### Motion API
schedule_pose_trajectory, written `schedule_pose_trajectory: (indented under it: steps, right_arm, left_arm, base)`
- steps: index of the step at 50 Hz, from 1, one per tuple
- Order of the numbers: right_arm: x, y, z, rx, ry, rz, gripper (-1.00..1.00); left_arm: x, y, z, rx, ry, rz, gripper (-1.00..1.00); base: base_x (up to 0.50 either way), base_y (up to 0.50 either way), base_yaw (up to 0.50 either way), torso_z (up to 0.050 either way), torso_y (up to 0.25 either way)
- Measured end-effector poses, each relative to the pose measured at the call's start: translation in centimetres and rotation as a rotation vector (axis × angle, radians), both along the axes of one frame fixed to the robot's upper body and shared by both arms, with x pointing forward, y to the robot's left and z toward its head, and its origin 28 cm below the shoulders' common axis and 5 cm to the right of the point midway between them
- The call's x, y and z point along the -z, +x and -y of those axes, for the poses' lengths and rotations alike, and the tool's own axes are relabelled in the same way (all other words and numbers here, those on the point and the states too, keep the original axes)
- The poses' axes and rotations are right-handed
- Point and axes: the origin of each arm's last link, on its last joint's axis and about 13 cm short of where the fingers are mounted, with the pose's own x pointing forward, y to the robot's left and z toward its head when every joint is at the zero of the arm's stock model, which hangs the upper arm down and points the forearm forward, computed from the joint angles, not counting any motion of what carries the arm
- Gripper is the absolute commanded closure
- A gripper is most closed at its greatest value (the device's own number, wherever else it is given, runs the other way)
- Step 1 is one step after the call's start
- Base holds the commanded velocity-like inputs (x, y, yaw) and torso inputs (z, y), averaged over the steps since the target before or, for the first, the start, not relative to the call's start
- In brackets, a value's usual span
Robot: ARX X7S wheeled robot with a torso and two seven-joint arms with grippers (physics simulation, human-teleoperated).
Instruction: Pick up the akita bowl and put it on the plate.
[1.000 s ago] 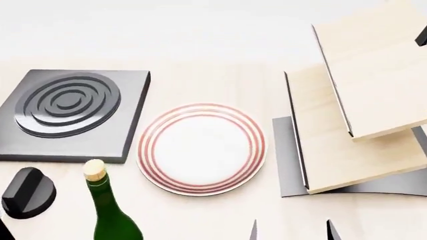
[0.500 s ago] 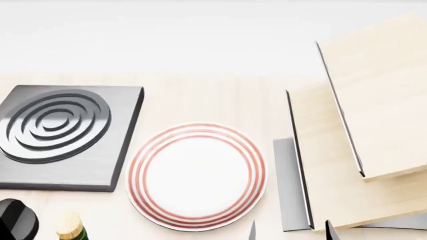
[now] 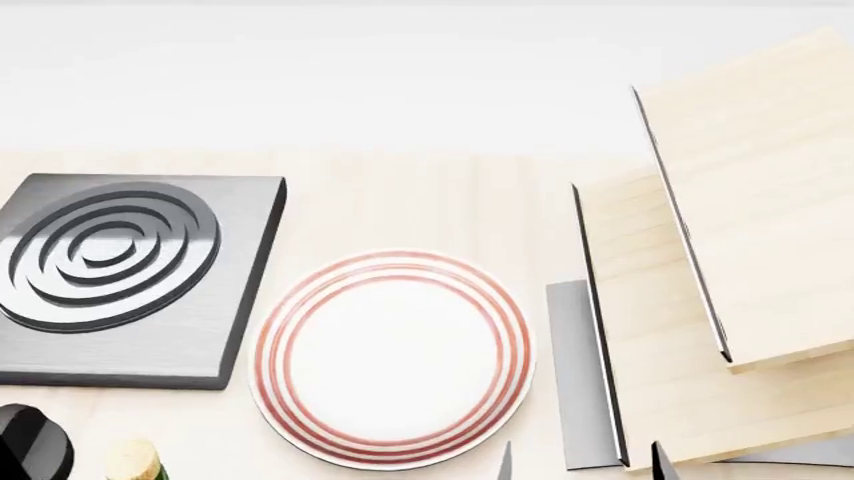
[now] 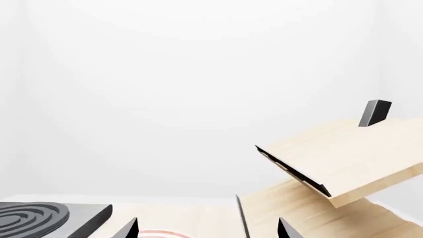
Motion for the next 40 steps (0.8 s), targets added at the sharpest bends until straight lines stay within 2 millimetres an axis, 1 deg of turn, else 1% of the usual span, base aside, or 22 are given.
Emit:
schedule_pose_trajectory:
  steps: [4, 9, 22, 32, 40]
  right_arm:
    - [0.0, 0.0, 0.0, 0.0, -0.001, 0.001, -1.0]
    - [0.0, 0.0, 0.0, 0.002, 0.001, 0.003, -1.0]
    - [0.0, 0.0, 0.0, -0.002, 0.008, 0.003, -1.0]
    - [0.0, 0.0, 0.0, -0.007, 0.013, 0.001, -1.0]
    - [0.0, 0.0, 0.1, -0.008, 0.014, 0.003, -1.0]
  left_arm:
    - [0.0, 0.0, 0.0, 0.001, 0.001, 0.0, -1.0]
    - [0.0, 0.0, 0.0, 0.001, 0.002, -0.001, -1.0]
    - [-0.3, -0.1, 0.0, 0.0, 0.021, -0.001, -1.0]
    - [-1.4, -0.4, -0.3, -0.01, 0.075, 0.002, -1.0]
    - [-2.7, -1.0, -1.7, -0.08, 0.121, 0.016, -1.0]
  base:
    - [0.04, 0.0, 0.0, 0.0, 0.0]
    - [0.37, 0.0, 0.0, 0.0, 0.0]
    - [0.0, 0.0, 0.0, 0.0, 0.0]
    - [0.0, 0.0, 0.0, 0.0, 0.0]
    - [0.0, 0.0, 0.0, 0.0, 0.0]
